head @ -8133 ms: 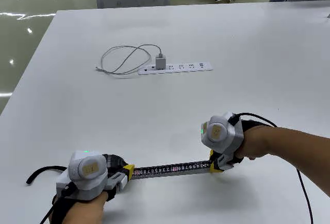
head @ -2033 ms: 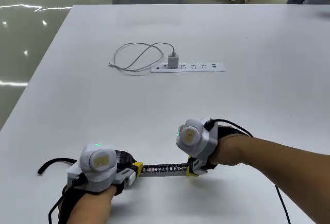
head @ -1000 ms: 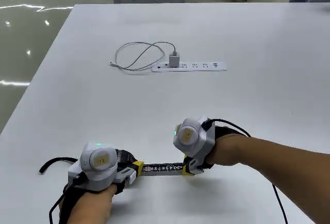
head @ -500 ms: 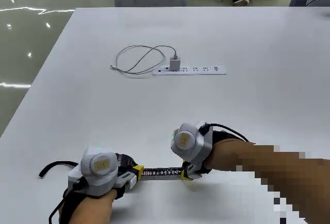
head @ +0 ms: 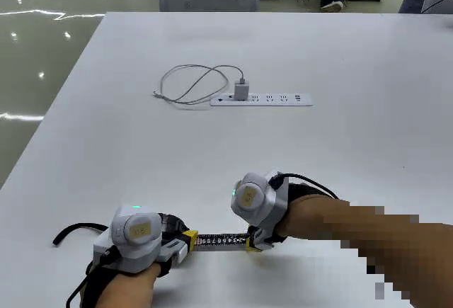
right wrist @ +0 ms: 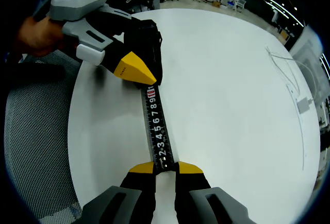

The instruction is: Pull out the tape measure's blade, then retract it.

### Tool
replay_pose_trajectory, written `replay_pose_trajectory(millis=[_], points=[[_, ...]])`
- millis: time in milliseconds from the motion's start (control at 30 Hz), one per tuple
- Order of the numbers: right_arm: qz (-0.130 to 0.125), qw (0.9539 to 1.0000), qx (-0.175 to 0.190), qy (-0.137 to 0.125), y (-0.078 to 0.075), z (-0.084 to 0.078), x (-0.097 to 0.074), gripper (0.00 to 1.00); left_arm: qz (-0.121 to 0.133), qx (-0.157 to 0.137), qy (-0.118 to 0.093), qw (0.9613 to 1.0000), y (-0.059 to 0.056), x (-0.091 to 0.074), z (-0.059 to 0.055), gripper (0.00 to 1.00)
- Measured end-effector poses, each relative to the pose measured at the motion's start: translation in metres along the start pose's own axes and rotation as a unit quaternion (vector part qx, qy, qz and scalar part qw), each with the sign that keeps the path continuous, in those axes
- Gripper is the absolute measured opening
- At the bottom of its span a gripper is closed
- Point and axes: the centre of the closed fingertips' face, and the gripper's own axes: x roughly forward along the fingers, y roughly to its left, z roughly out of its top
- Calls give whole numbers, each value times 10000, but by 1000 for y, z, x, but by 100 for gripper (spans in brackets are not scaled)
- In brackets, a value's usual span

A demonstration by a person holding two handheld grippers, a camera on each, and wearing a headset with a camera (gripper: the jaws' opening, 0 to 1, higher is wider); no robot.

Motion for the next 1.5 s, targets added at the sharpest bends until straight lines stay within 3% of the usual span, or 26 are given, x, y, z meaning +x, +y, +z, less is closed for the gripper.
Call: replay_pose_trajectory(millis=[1500], points=[[-66, 9999, -36, -108, 3, 17, 5, 9, -22, -5, -38, 10000, 0, -1, 0, 64]])
